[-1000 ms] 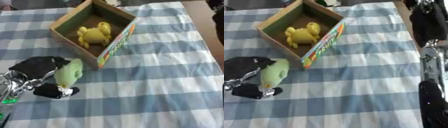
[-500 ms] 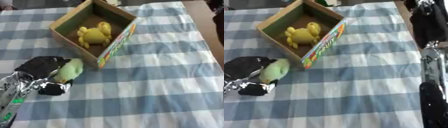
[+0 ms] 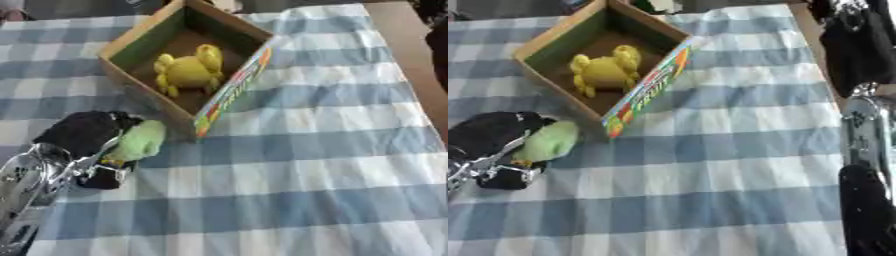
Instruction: Pick up objects on the table and place them in the box.
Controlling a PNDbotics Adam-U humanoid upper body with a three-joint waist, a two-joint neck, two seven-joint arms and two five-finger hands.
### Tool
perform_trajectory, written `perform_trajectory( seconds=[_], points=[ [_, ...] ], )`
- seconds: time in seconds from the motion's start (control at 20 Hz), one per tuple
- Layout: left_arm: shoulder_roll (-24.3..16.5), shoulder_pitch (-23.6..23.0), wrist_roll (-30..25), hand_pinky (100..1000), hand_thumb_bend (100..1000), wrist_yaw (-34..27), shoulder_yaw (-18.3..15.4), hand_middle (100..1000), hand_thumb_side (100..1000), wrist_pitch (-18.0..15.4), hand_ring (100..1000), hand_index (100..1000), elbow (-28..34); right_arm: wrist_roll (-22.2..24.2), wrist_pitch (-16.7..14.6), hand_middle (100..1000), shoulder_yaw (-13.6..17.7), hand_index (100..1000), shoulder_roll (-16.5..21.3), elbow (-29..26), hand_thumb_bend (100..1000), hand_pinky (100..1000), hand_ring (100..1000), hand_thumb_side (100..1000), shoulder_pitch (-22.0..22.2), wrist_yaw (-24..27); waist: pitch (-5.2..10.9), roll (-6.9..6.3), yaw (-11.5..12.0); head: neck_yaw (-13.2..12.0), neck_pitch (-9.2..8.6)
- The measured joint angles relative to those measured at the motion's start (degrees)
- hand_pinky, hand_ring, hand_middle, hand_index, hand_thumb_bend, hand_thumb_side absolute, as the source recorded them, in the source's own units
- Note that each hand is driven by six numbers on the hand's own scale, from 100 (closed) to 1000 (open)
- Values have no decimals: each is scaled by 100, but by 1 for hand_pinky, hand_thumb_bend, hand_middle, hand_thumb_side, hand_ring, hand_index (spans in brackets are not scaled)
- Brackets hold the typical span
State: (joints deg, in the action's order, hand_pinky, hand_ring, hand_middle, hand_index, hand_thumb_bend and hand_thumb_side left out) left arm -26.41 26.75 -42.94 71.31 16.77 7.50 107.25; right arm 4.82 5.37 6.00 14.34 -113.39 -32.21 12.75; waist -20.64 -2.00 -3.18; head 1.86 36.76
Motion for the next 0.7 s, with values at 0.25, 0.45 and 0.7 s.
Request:
perform_trajectory(
  seconds=[0.25, 0.45, 0.7],
  points=[
    [-24, 7, -40, 487, 100, -27, -3, 629, 247, -13, 699, 809, 156, 11, 13, 477, 1, 828, -1, 0, 100, 851, 806, 478, 43, 0, 15, 1, 13, 3, -2],
    [-158, 110, -209, 480, 100, -160, -42, 627, 247, -95, 695, 805, 453, 17, 24, 477, 2, 828, -2, -1, 100, 851, 806, 479, 49, -1, 38, -1, 42, 12, -2],
    [-406, 383, -235, 480, 100, -421, -146, 627, 248, -297, 696, 801, 606, 7, 36, 478, 4, 828, -2, -1, 100, 851, 806, 480, 64, -2, 70, -10, 63, 33, -1]
  ],
)
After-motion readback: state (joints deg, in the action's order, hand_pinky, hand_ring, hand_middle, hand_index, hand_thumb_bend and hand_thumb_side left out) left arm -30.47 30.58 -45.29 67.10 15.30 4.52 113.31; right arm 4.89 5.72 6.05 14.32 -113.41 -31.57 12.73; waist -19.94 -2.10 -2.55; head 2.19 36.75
